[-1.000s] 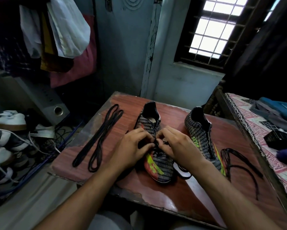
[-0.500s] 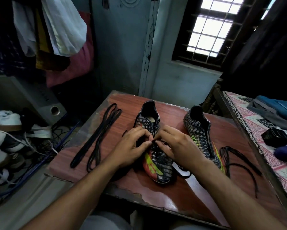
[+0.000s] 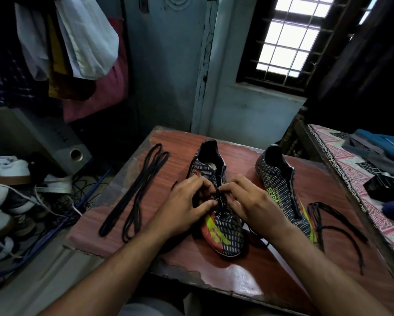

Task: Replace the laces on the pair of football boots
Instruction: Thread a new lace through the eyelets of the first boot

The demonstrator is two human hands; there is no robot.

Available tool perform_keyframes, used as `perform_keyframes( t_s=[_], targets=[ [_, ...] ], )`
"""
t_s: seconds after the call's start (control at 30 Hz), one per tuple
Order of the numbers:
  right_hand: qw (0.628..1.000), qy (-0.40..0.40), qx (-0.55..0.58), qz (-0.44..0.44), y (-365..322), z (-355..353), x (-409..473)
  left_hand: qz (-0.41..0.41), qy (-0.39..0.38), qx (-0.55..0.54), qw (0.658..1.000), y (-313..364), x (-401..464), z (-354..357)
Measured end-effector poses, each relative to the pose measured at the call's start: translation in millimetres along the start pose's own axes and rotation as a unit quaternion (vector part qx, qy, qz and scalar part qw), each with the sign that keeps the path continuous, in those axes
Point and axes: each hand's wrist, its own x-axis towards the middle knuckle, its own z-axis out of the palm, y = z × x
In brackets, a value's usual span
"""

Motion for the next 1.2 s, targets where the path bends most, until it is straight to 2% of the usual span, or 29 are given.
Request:
perform_keyframes(
  t_s=[0.17,0.33,0.5,0.77,0.87,1.03,1.1,1.2],
  targets=[
    [0.999,0.042,0.004,0.009,-4,4,-2,0.018,-0.005,0.022,1.000,1,-2,0],
    [0.995,0.084,-0.001,0.053,-4,13,-8,0.012,-0.005,0.039,0.999,0,-3,1],
    [0.983,0.160,0.033,0.081,-5,17,-11,0.008,0.012,0.064,0.998,1,-2,2],
    [0.986,0.138,0.077,0.056,-5,25,-9,0.055,0.000,0.103,0.993,2,15,-8],
    [0.985,0.134,0.087,0.065,-3,25,-7,0.068,-0.030,0.200,0.977,6,26,-19],
    [0.986,0.135,0.059,0.079,-4,30,-7,0.073,-0.095,0.373,0.920,26,51,-23],
    [0.986,0.135,0.050,0.089,-5,33,-5,0.062,-0.136,0.401,0.904,33,58,-23],
    [0.984,0.140,0.037,0.104,-6,33,-8,0.054,-0.179,0.396,0.899,38,61,-21]
  ],
)
